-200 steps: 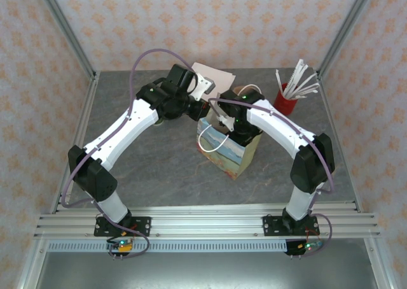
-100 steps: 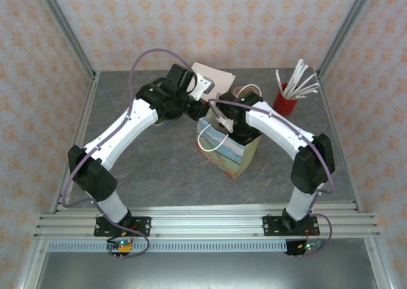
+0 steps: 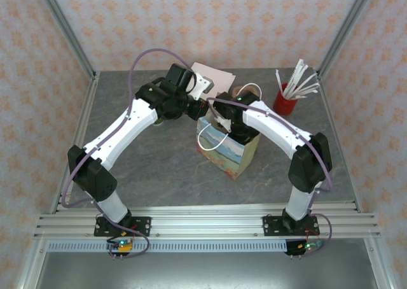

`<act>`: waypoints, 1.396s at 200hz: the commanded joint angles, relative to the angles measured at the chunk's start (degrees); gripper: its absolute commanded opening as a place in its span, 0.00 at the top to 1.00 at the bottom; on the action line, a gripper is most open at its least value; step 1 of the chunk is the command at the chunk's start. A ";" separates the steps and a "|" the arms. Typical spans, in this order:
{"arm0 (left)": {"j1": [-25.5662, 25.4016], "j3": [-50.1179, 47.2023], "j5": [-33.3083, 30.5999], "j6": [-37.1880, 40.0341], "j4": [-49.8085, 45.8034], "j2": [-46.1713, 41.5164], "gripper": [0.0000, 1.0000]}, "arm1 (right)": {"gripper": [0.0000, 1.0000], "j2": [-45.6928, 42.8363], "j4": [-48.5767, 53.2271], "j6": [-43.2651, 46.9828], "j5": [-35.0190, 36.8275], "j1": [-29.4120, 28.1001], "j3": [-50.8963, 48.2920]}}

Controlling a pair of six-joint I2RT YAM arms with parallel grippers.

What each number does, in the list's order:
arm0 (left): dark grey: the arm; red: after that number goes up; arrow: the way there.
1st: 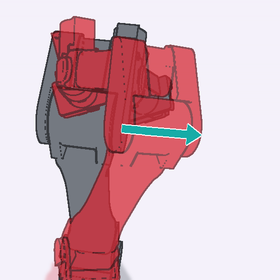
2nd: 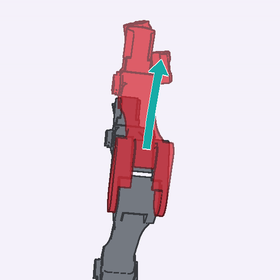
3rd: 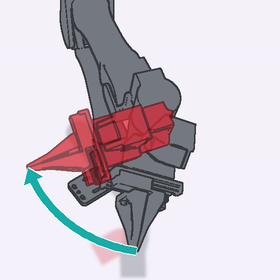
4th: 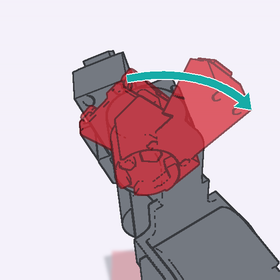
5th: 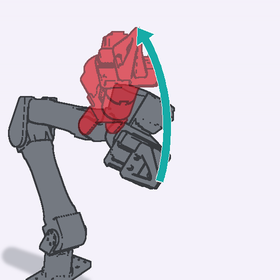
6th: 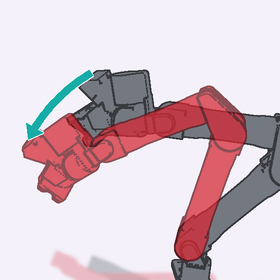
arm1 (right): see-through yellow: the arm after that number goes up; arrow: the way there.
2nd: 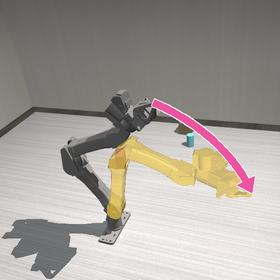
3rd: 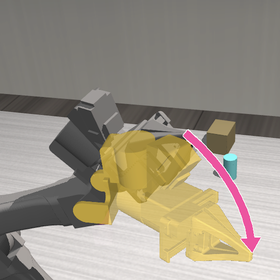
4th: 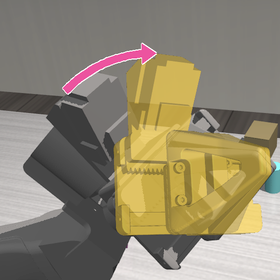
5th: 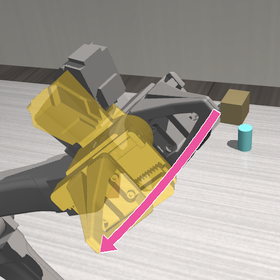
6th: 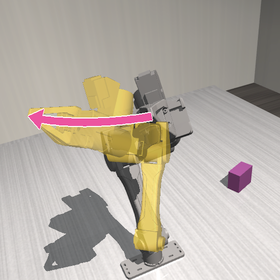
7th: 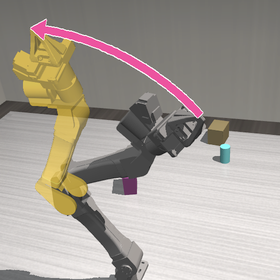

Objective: Pack the takeout coffee

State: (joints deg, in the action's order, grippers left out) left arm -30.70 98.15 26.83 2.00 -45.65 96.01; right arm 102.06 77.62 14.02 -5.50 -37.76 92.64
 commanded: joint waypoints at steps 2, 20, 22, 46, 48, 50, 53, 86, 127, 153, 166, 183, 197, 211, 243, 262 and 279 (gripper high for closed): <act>-0.02 -0.77 0.78 -0.04 -1.09 -0.67 0.95 | 0.21 1.03 1.76 -0.99 1.89 -0.56 1.57; 0.00 -0.85 0.68 -0.07 -1.07 -0.59 0.95 | 0.19 0.61 1.83 -1.33 1.80 -0.56 1.75; 0.00 -0.85 0.68 -0.07 -1.05 -0.63 0.95 | 0.18 0.58 1.76 -1.36 1.74 -0.58 1.75; 0.01 -0.85 0.59 -0.07 -1.11 -0.66 0.95 | 0.17 -0.01 1.75 -1.54 1.37 -0.58 2.01; -0.05 -0.85 0.59 -0.07 -1.11 -0.69 0.95 | 0.17 -0.02 1.81 -1.61 1.41 -0.57 2.06; -0.06 -0.85 0.64 -0.07 -1.11 -0.72 0.95 | 0.17 -0.09 1.85 -1.56 1.38 -0.56 2.07; -0.06 -0.85 0.67 -0.07 -1.10 -0.69 0.95 | 0.16 -0.04 1.90 -1.61 1.37 -0.56 2.10; -0.06 -0.85 0.77 -0.13 -1.02 -0.61 0.95 | 0.10 -0.36 2.09 -1.72 1.45 -0.56 2.28; -0.02 -0.84 0.68 -0.21 -1.06 -0.66 0.95 | 0.09 -0.47 2.33 -1.98 1.64 -0.56 2.85; -0.06 -0.85 0.75 -0.14 -1.02 -0.77 0.95 | 0.11 -1.05 2.27 -1.98 0.76 -0.56 3.37; -0.06 -0.85 0.86 -0.04 -1.11 -0.74 0.95 | 0.12 -1.29 2.31 -2.02 -0.14 -0.58 4.00; -0.05 -0.86 0.90 -0.04 -1.11 -0.71 0.95 | 0.12 -1.68 2.41 -2.07 -0.99 -0.55 4.76; -0.07 -0.87 0.95 -0.02 -1.09 -0.70 0.95 | 0.12 -1.87 3.06 -2.02 -1.02 -0.56 5.56; -0.06 -0.94 0.94 -0.06 -1.11 -0.71 0.95 | 0.11 -2.12 3.69 -2.07 -0.99 -0.56 6.33; -0.06 -0.96 0.94 -0.06 -1.02 -0.67 0.95 | 0.10 -3.01 4.68 -2.17 -1.03 -0.56 7.78; -0.07 -0.94 0.99 -0.06 -1.02 -0.73 0.95 | 0.10 -3.31 5.95 -2.28 -0.36 -0.61 9.28; -0.02 -0.94 0.95 -0.07 -1.11 -0.76 0.95 | 0.10 -3.69 6.87 -2.28 -0.13 -0.56 10.58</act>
State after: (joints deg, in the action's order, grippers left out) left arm -30.70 98.06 27.24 1.98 -45.63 96.01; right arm 101.30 81.06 12.60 -6.85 -37.91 100.38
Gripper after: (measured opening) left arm 0.066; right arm 0.901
